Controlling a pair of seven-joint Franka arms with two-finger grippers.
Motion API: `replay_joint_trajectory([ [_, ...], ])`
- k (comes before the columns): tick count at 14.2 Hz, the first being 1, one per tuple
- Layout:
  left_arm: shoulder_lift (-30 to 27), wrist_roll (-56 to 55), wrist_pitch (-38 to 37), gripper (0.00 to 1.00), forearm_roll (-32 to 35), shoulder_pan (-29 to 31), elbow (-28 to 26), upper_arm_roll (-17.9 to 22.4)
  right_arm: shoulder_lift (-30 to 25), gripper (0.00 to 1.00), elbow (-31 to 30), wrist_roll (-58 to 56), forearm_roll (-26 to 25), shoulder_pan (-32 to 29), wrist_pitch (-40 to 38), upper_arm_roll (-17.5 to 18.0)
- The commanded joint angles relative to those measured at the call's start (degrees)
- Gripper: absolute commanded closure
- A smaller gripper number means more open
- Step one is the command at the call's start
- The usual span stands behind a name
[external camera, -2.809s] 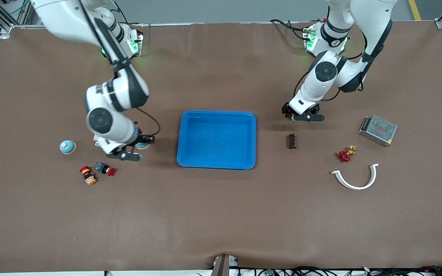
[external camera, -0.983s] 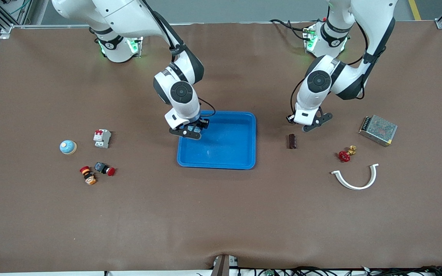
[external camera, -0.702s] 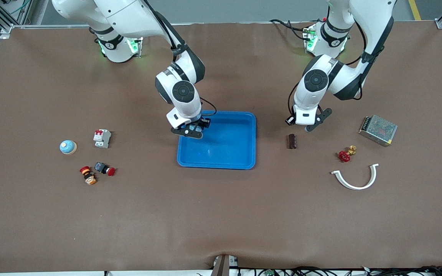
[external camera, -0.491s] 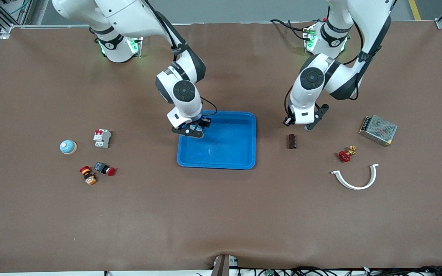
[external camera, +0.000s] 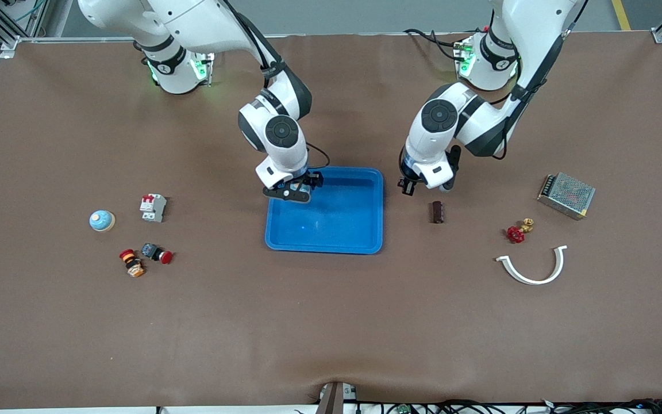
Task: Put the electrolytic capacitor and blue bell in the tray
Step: 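Release the bell into the tray with the right gripper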
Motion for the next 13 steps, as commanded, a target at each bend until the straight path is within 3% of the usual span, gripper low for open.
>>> replay_joint_trajectory([
  [1,2.1,-5.6,-0.6,1.00,0.5,-1.3,4.2,-0.2,-7.3,0.00,0.5,-4.0,0.5,-0.9,-10.9,-0.9],
  [3,3.7,-7.4,-0.7,1.00,0.5,-1.9,6.9,-0.2,-13.1,0.00,1.8,-11.4,0.5,-5.3,-21.5,-0.8],
  [6,7.9,-9.6,-1.3,1.00,0.8,-2.8,13.7,-0.1,-19.5,0.00,1.5,-22.9,-0.1,-11.5,-30.6,-1.0],
  [10,15.3,-9.7,-7.9,1.00,1.1,-5.9,24.2,0.9,-24.8,0.00,0.0,-42.6,-2.3,-23.6,-33.7,-1.0],
  [13,18.5,-11.8,-9.8,1.00,1.1,-11.9,29.9,5.8,-25.2,0.00,-0.9,-55.1,-5.3,-32.0,-32.9,-1.0],
])
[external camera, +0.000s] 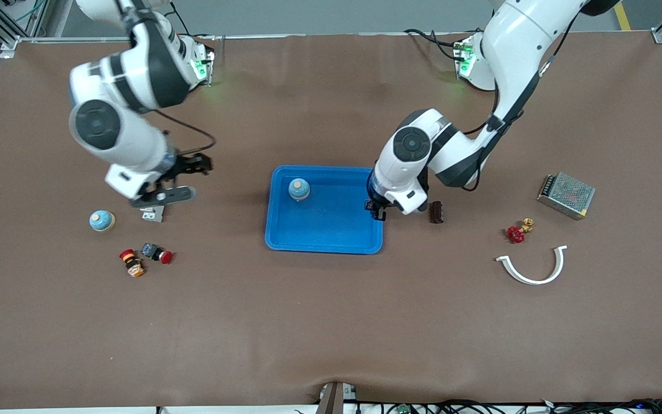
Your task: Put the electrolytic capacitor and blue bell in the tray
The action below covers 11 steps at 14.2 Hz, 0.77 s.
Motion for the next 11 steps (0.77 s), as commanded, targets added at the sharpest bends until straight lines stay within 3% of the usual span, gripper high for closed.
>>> replay_joint_trajectory([
  [1,3.6,-2.6,-2.3,1.00,1.1,-6.9,6.7,5.6,-1.4,0.00,-2.5,-10.3,-2.9,-7.1,2.1,1.2],
  [4,5.7,-2.6,-2.4,1.00,0.9,-11.3,9.5,9.4,-1.2,0.00,-5.3,-21.0,-3.9,-13.4,7.7,1.2],
  [11,10.8,-2.6,-2.4,1.00,1.0,-15.2,16.1,15.0,-0.6,0.00,-17.8,-34.9,-5.3,-23.0,28.8,1.2],
])
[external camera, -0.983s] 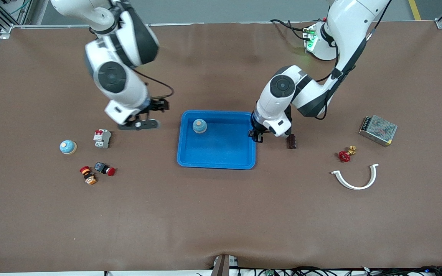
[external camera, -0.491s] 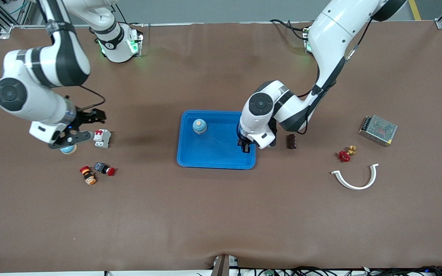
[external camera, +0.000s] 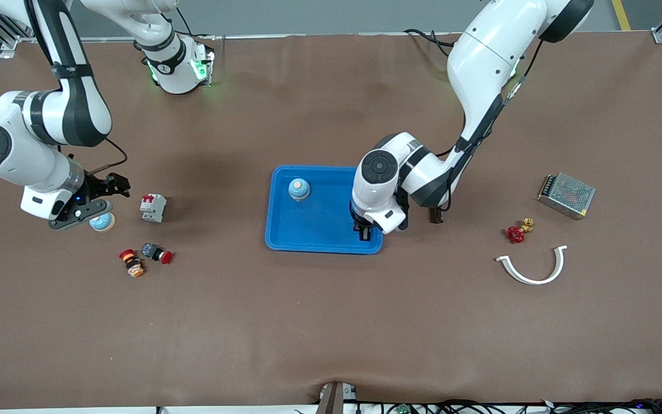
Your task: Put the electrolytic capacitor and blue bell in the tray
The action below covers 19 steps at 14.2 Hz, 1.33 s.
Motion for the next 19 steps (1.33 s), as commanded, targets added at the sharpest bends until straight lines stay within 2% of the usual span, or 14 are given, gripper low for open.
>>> replay_joint_trajectory([
  [1,3.2,-0.6,-1.5,1.00,1.1,-2.1,4.3,2.1,-0.3,0.00,-2.6,-6.4,-1.0,-4.9,4.5,1.1],
  [4,5.1,-0.6,-1.5,1.00,1.1,-3.1,6.0,3.2,0.6,0.00,-3.4,-7.9,-1.0,-7.0,5.2,1.1],
  [7,6.7,-0.7,-1.5,1.00,0.9,-5.5,7.7,5.1,0.9,0.00,-5.2,-8.2,-2.8,-8.2,9.2,1.0],
  [11,7.2,-0.7,-1.4,1.00,0.8,-5.6,8.5,5.1,3.1,0.00,-5.3,-8.2,-4.1,-9.7,11.7,1.0],
  [16,7.1,-0.8,-1.5,1.00,0.5,-6.2,8.6,5.1,8.7,0.00,-5.6,-9.2,-5.5,-12.6,19.5,1.1],
  [19,7.0,-0.2,-1.5,0.97,1.1,-6.3,8.5,5.2,9.7,0.00,-5.5,-9.2,-5.6,-12.5,20.0,1.1],
])
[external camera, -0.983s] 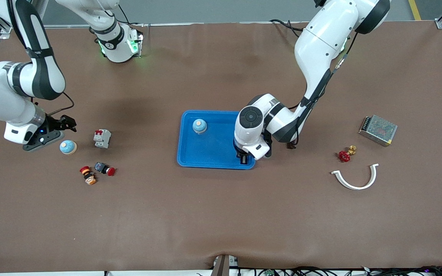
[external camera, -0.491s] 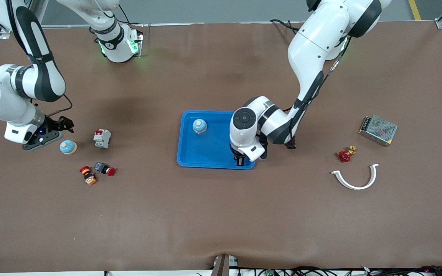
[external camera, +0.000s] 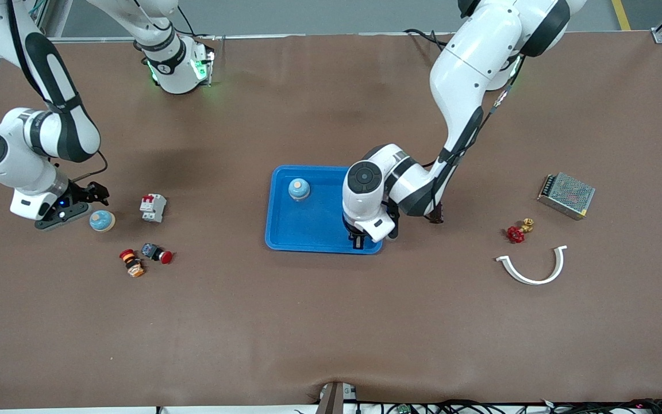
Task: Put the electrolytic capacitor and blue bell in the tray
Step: 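Open the left gripper while the right gripper grasps the other bell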
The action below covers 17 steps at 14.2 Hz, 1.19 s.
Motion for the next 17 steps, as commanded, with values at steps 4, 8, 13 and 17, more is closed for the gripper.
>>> replay_joint_trajectory([
  [4,0.9,-0.2,-1.5,0.00,3.1,-1.4,1.9,0.7,1.8,0.00,-0.2,-0.4,-1.1,-1.5,3.0,1.1],
  [8,0.6,-0.2,-2.1,0.00,3.1,-1.4,1.9,0.7,3.4,0.00,0.0,-0.5,-1.1,-2.4,4.6,1.1],
  [13,-1.1,0.0,-5.4,0.00,3.2,-1.0,2.0,0.6,5.5,0.00,0.2,-0.3,-1.1,-2.6,6.5,1.2],
  [17,-2.6,3.2,-9.4,0.00,2.5,-0.4,2.0,-0.1,7.0,0.00,1.0,-0.3,-1.0,-2.8,7.3,1.2],
])
